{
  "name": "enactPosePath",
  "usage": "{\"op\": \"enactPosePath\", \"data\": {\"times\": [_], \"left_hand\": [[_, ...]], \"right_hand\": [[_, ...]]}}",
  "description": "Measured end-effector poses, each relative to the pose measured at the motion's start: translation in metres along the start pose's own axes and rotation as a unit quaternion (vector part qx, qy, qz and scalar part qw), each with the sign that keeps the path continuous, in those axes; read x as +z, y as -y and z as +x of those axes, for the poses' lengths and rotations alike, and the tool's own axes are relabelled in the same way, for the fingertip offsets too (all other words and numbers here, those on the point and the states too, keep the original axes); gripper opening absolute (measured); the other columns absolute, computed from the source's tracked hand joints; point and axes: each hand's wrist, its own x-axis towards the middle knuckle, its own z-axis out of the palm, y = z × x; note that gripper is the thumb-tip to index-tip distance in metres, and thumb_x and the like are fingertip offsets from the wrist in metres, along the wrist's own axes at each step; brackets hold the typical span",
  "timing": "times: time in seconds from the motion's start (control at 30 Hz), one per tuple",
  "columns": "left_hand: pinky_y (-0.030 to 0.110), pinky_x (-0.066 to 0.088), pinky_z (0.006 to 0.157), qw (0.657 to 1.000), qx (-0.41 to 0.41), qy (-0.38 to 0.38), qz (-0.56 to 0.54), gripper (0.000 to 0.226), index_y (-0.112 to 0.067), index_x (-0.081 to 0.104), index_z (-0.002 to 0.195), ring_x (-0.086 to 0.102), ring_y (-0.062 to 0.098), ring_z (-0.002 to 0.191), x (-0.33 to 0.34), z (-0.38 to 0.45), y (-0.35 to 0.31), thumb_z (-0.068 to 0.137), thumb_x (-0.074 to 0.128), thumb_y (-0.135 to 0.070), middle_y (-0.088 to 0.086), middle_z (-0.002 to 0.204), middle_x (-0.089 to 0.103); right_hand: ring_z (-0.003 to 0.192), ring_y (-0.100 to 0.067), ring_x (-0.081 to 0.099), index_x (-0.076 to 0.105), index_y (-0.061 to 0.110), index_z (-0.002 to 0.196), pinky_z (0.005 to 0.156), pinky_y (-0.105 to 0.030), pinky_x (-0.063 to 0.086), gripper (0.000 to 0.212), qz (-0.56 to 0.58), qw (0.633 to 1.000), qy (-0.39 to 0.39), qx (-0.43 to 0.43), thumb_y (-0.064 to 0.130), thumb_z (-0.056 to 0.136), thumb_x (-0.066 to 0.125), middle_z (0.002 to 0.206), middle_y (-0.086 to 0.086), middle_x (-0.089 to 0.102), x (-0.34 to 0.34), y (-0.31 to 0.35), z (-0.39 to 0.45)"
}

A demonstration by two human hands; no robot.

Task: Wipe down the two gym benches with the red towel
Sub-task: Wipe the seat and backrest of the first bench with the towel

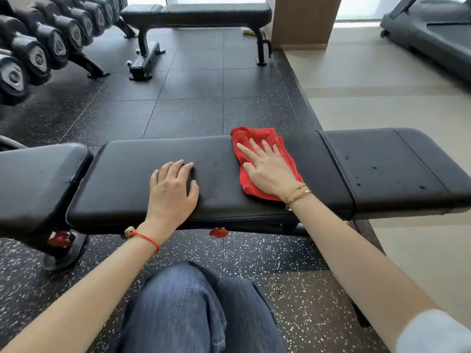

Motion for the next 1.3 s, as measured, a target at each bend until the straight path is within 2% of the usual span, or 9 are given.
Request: {"op": "enactPosePath", "data": {"times": [0.17, 0.33, 0.47, 0.63, 0.77, 0.87, 0.97, 1.07, 1.3], "left_hand": [[0.050, 0.028, 0.115, 1.000, -0.009, -0.017, -0.008, 0.050, -0.013, 0.056, 0.134, 0.043, 0.029, 0.134, 0.002, -0.004, 0.001, 0.091, 0.042, -0.034, 0.007, 0.142, 0.054], [0.051, 0.029, 0.114, 0.999, -0.013, -0.029, -0.002, 0.051, -0.013, 0.057, 0.133, 0.044, 0.028, 0.133, 0.006, -0.004, 0.000, 0.090, 0.040, -0.034, 0.007, 0.140, 0.055], [0.052, 0.030, 0.113, 0.999, -0.023, -0.030, 0.005, 0.051, -0.014, 0.057, 0.131, 0.045, 0.028, 0.131, 0.006, -0.004, -0.004, 0.087, 0.039, -0.034, 0.006, 0.138, 0.056], [0.051, 0.030, 0.113, 0.999, -0.025, -0.038, -0.003, 0.049, -0.015, 0.059, 0.129, 0.046, 0.027, 0.130, 0.005, -0.004, -0.003, 0.087, 0.042, -0.033, 0.004, 0.137, 0.057], [0.049, 0.029, 0.113, 0.999, -0.017, -0.041, -0.008, 0.049, -0.015, 0.059, 0.130, 0.047, 0.027, 0.131, 0.006, -0.005, 0.001, 0.087, 0.044, -0.031, 0.004, 0.139, 0.057], [0.048, 0.028, 0.114, 0.999, -0.016, -0.043, -0.009, 0.049, -0.016, 0.059, 0.131, 0.045, 0.026, 0.133, 0.008, -0.004, 0.003, 0.088, 0.043, -0.032, 0.004, 0.140, 0.056], [0.049, 0.028, 0.115, 0.999, -0.020, -0.044, -0.005, 0.049, -0.015, 0.059, 0.131, 0.045, 0.026, 0.133, 0.009, -0.004, 0.000, 0.088, 0.042, -0.032, 0.004, 0.140, 0.056], [0.049, 0.029, 0.114, 0.999, -0.024, -0.043, 0.001, 0.049, -0.015, 0.059, 0.129, 0.046, 0.026, 0.132, 0.009, -0.004, -0.002, 0.087, 0.042, -0.032, 0.004, 0.139, 0.057], [0.049, 0.030, 0.113, 0.998, -0.020, -0.052, 0.003, 0.048, -0.017, 0.060, 0.130, 0.047, 0.025, 0.131, 0.012, -0.003, 0.004, 0.087, 0.044, -0.032, 0.003, 0.139, 0.057]], "right_hand": [[0.150, -0.024, 0.010, 0.021, 0.042, 0.151, 0.123, -0.041, 0.002, 0.056, -0.004, 0.995, -0.017, -0.102, 0.036, 0.098, 0.039, 0.162, 0.007, 0.017, 0.007, 0.008, -0.050], [0.150, -0.025, 0.011, 0.021, 0.040, 0.152, 0.122, -0.041, 0.002, 0.055, -0.032, 0.999, -0.024, 0.016, 0.035, 0.099, 0.036, 0.162, 0.004, 0.016, -0.012, -0.053, -0.040], [0.150, -0.031, 0.007, 0.016, 0.034, 0.154, 0.122, -0.044, -0.001, 0.055, -0.038, 0.996, -0.014, 0.080, 0.035, 0.101, 0.029, 0.164, -0.004, 0.009, -0.012, -0.036, 0.007], [0.149, -0.031, 0.011, 0.020, 0.033, 0.154, 0.122, -0.042, 0.002, 0.056, -0.029, 0.998, -0.019, -0.054, 0.032, 0.099, 0.034, 0.163, -0.005, 0.013, 0.010, 0.040, -0.001], [0.150, -0.023, 0.011, 0.023, 0.036, 0.152, 0.123, -0.037, 0.001, 0.057, 0.001, 0.991, -0.025, -0.132, 0.032, 0.097, 0.037, 0.162, 0.002, 0.017, 0.020, 0.051, -0.048], [0.150, -0.021, 0.014, 0.025, 0.036, 0.152, 0.123, -0.036, 0.003, 0.057, -0.004, 0.994, -0.040, -0.099, 0.030, 0.097, 0.039, 0.162, 0.003, 0.020, 0.013, 0.017, -0.058], [0.150, -0.026, 0.012, 0.022, 0.031, 0.153, 0.122, -0.038, 0.002, 0.056, -0.017, 0.999, -0.037, -0.012, 0.028, 0.099, 0.037, 0.163, -0.002, 0.016, 0.001, -0.014, -0.030], [0.150, -0.031, 0.008, 0.018, 0.028, 0.155, 0.122, -0.042, 0.000, 0.056, -0.015, 0.999, -0.029, 0.035, 0.029, 0.100, 0.032, 0.163, -0.008, 0.010, -0.001, -0.003, 0.004], [0.151, -0.023, 0.008, 0.021, 0.033, 0.153, 0.123, -0.036, 0.000, 0.057, 0.013, 0.994, -0.016, -0.109, 0.027, 0.099, 0.036, 0.163, -0.002, 0.013, 0.015, 0.049, -0.024]]}}
